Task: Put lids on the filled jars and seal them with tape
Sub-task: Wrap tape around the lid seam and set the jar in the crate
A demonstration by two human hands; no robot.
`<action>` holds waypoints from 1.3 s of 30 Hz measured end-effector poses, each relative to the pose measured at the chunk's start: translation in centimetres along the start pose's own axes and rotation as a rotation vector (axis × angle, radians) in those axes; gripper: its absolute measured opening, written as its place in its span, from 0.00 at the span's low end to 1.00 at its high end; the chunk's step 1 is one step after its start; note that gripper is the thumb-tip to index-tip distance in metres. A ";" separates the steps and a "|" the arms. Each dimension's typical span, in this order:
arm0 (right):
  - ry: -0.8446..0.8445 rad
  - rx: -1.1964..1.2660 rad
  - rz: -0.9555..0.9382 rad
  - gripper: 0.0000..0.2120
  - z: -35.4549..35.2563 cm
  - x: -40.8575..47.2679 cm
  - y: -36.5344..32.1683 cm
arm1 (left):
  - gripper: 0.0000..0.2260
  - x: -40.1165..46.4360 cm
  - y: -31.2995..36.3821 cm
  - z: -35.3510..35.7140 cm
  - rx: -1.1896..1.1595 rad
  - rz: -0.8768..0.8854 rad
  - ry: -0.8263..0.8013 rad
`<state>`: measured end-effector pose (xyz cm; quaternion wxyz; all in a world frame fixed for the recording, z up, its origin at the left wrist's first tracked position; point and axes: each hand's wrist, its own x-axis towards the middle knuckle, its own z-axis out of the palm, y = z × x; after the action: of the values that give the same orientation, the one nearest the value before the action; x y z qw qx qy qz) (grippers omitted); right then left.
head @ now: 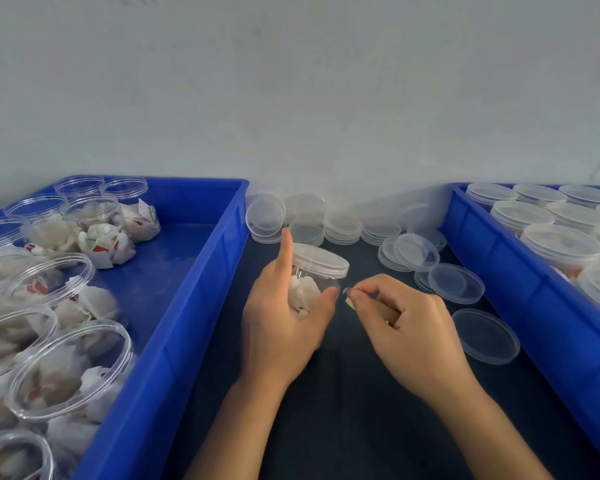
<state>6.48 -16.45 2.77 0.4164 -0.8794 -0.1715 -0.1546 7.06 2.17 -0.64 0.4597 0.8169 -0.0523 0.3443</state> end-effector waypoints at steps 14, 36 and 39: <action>0.060 -0.085 0.023 0.06 -0.3 0.0 -0.1 | 0.38 -0.7 2.4 0.1 0.257 0.013 -0.097; 0.076 -0.289 -0.007 0.10 0.2 -0.4 -1.4 | 0.30 -0.1 2.9 -0.2 0.257 -0.092 -0.084; 0.030 -0.324 0.006 0.09 0.7 -0.4 -1.7 | 0.29 0.1 2.5 -0.3 0.200 -0.140 -0.063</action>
<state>5.47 -14.97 3.38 0.2723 -0.9331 -0.1355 -0.1920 5.95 0.95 1.29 0.3969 0.8708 0.0253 0.2892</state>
